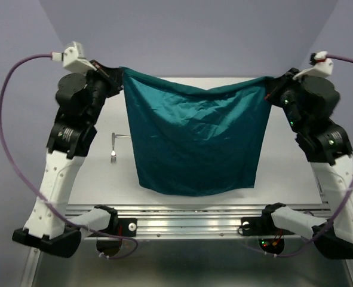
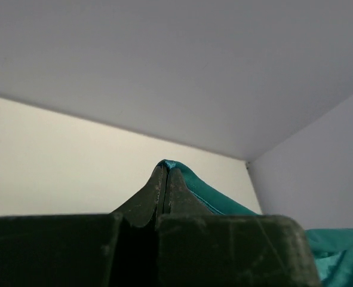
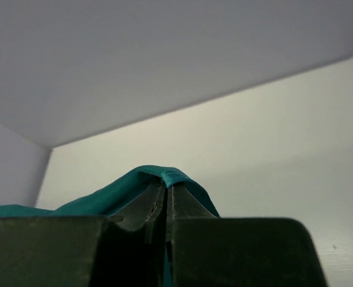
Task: Fold the napkin into a case and place the utensils inside
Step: Flatten out the crumpled napkin at the center of the board, then fold and flatten the napkin at the center of the board.
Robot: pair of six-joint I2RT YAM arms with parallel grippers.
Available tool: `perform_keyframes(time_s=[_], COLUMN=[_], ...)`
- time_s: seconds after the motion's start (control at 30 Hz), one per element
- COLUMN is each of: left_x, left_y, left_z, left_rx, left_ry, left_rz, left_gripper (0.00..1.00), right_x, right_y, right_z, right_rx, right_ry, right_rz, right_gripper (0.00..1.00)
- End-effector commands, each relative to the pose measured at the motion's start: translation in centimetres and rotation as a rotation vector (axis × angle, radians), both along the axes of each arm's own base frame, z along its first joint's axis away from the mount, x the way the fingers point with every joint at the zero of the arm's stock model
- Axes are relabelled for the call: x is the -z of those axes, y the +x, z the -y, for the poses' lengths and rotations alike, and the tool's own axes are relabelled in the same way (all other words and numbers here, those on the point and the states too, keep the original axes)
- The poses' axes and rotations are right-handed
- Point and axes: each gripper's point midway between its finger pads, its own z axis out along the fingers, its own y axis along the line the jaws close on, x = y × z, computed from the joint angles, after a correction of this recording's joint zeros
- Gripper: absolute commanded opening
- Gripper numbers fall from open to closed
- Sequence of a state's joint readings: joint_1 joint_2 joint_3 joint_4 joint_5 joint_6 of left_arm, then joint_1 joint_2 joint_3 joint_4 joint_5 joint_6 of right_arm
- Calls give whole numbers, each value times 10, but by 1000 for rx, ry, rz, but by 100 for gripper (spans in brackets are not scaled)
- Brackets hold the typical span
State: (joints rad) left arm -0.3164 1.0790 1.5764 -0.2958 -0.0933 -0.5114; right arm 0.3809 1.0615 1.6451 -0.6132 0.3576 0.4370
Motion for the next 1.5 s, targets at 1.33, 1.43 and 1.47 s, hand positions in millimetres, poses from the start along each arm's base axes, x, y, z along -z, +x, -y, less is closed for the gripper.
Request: perform_keyframes(time_s=[1.33, 1.43, 1.47], left_x=[251, 256, 254], left_y=[213, 198, 190], left_z=[28, 26, 24], left_rx=[99, 97, 97], left_ry=[137, 145, 145], left_rz=[-488, -505, -503], left_gripper=[0, 0, 0], right_x=[269, 269, 279], right_y=[232, 217, 210], right_z=[7, 4, 3], right_rx=[-19, -37, -48], right_ry=[-49, -35, -26], right_rz=[-491, -498, -523], right_gripper=[1, 1, 1])
